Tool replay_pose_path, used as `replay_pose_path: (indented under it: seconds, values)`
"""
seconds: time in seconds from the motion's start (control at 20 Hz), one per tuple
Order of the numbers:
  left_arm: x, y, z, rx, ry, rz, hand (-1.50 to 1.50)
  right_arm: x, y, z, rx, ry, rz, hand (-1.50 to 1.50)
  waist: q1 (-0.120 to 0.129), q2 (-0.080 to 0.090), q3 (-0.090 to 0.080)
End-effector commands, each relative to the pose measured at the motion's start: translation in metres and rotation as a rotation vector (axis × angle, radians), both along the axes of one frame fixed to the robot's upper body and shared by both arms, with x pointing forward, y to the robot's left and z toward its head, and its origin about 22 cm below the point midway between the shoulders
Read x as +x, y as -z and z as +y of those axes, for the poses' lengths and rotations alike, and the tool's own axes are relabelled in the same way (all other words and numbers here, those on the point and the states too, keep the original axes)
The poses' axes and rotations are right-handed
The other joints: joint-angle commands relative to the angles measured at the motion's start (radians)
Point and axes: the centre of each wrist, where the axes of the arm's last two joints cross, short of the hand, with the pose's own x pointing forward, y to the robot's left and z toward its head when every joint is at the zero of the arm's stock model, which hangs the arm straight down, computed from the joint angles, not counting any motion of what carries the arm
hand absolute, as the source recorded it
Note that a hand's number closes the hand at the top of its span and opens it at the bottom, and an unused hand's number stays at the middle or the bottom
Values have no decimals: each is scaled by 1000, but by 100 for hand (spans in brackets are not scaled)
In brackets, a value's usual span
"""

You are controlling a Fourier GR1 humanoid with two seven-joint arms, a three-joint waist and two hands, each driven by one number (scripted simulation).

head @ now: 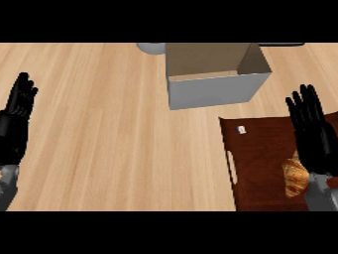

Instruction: Pick the croissant from the tray and place it in the cardboard box

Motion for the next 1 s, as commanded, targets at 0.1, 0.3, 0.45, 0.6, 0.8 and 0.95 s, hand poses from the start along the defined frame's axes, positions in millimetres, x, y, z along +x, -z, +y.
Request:
replay_pose_path:
  seconds: [0.1, 0.3, 0.45, 0.6, 0.8, 0.95]
  values:
    - [-7, 20, 33, 132, -94, 115, 0, -35, 17, -64, -58, 38, 7, -150, 6, 1, 22]
    - [-17, 25, 52, 181, -143, 194, 0, -43, -26, -117, -717, -42, 25, -150, 21, 19, -24]
    - [-26, 36, 62, 208, -170, 286, 0, -98, 36, -134, -867, -47, 198, -150, 2, 11, 23]
    - [-22, 48, 62, 214, -176, 299, 0, -123, 73, -140, -474, 90, 4, -150, -5, 2, 24]
    - [-13, 39, 59, 198, -162, 299, 0, -146, 102, -165, -436, 32, -110, -150, 11, 2, 24]
    - [-14, 59, 51, 220, -150, 319, 0, -126, 68, -205, -675, 33, -113, -150, 13, 4, 22]
